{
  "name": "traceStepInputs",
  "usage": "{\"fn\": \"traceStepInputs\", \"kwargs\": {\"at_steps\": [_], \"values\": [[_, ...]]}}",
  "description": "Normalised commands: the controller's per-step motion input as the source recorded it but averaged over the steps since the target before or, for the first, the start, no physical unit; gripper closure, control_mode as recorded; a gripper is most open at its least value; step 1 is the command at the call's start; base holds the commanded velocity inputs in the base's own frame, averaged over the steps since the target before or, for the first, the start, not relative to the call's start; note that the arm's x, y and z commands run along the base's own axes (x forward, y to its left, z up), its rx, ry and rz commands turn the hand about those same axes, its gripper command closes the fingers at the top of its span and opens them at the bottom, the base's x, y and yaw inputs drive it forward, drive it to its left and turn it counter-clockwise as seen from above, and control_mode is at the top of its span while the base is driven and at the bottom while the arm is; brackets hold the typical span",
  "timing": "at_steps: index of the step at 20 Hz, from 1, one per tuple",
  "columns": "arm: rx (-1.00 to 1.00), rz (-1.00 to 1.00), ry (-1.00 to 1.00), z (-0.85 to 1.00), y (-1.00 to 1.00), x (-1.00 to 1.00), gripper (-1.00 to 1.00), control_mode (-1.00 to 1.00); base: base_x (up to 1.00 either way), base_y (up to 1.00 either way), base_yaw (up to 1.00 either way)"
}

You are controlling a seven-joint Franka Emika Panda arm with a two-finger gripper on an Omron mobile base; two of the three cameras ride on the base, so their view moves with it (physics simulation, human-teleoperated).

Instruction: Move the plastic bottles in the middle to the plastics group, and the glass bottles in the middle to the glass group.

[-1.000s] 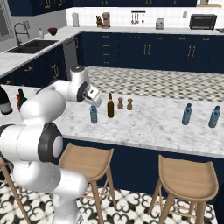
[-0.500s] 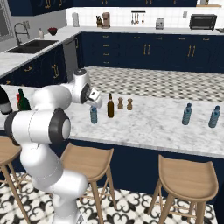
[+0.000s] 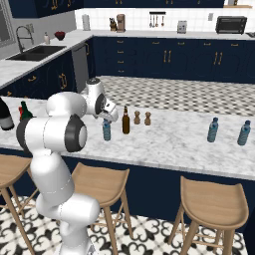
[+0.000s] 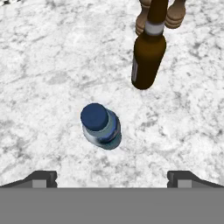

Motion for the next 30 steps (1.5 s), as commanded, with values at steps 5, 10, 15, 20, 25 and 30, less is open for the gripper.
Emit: {"fn": "traceStepInputs", "kwargs": {"at_steps": [5,10,15,20,25,30], "values": [[0.0,0.0,0.0,-0.27,0.0,0.27,-1.0,-1.0,0.0,0.0,0.0],[0.0,0.0,0.0,-0.25,0.0,0.19,-1.0,-1.0,0.0,0.0,0.0],[0.0,0.0,0.0,-0.18,0.0,0.19,-1.0,-1.0,0.0,0.0,0.0],[0.0,0.0,0.0,-0.14,0.0,0.21,-1.0,-1.0,0.0,0.0,0.0],[0.0,0.0,0.0,-0.09,0.0,0.15,-1.0,-1.0,0.0,0.0,0.0],[0.0,0.0,0.0,-0.2,0.0,0.01,1.0,-1.0,0.0,0.0,0.0]]}}
